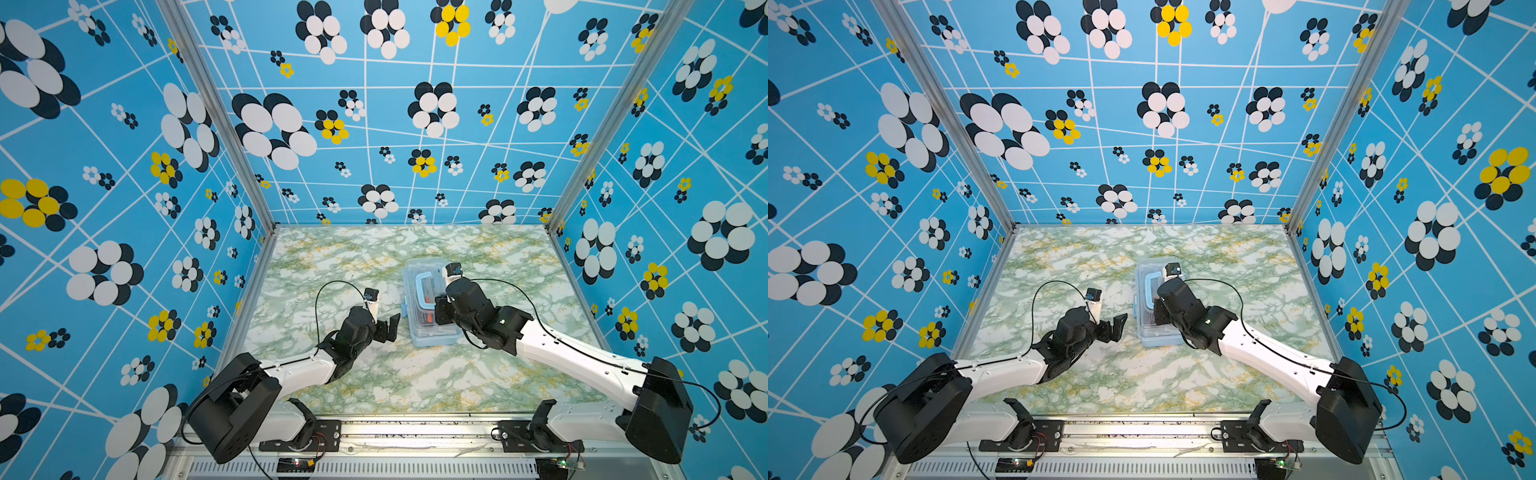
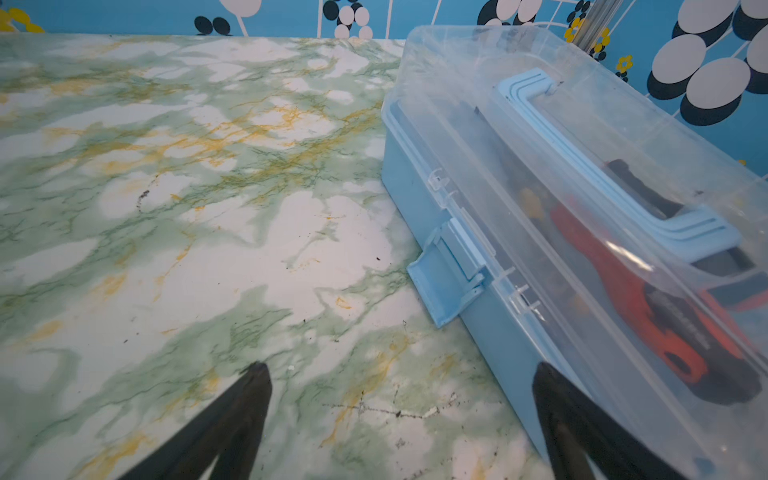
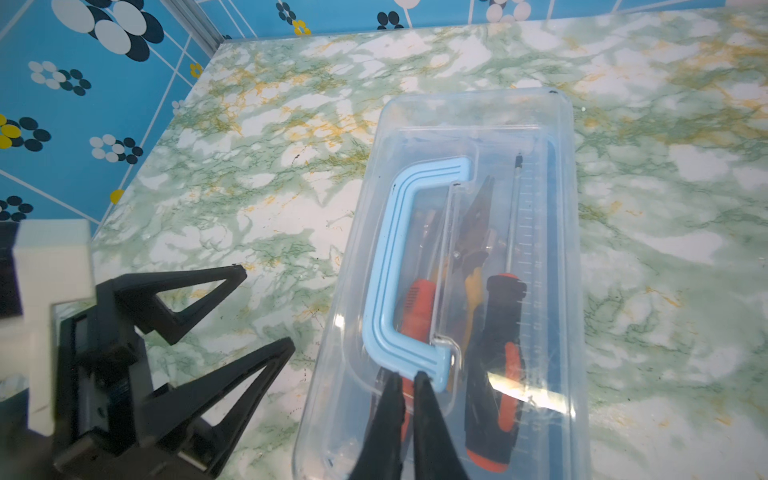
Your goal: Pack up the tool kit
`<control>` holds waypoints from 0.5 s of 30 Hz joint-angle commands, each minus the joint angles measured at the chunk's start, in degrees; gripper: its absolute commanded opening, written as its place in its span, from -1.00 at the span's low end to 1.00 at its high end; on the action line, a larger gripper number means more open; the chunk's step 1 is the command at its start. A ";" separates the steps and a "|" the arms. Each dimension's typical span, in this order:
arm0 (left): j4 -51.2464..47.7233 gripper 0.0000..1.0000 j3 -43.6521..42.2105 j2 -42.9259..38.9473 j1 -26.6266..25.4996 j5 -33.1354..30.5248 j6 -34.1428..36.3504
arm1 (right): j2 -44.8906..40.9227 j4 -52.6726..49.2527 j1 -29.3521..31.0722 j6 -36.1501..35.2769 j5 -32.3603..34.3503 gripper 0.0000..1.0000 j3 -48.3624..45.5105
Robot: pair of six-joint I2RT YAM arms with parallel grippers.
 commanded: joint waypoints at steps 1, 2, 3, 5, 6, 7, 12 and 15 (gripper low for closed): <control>5.99 0.99 2.23 3.79 -2.09 -3.68 5.55 | 1.22 0.27 -0.67 0.29 -0.69 -0.80 0.49; 6.35 0.99 2.69 5.35 -2.52 -4.42 6.39 | 1.35 0.26 -0.75 0.30 -0.67 -0.81 0.64; 7.03 0.99 3.03 7.17 -3.30 -5.56 7.32 | 1.53 0.34 -0.87 0.30 -0.77 -0.81 0.61; 9.81 0.99 3.19 10.24 -4.27 -6.26 8.89 | 1.77 0.19 -1.01 0.36 -0.83 -0.81 0.65; 11.46 0.98 3.03 11.73 -4.70 -6.76 9.18 | 1.81 0.15 -1.18 0.37 -0.76 -0.81 0.63; 13.40 0.98 2.59 12.91 -5.10 -6.69 9.79 | 1.77 -0.05 -1.35 0.45 -0.84 -0.81 0.55; 22.13 0.99 0.47 16.97 -5.61 -6.19 8.63 | 1.28 -0.41 -1.95 0.46 -0.82 -0.81 0.09; 25.84 0.99 0.11 19.84 -5.63 -5.54 7.87 | 1.64 -0.43 -2.28 0.42 -0.81 -0.82 -0.05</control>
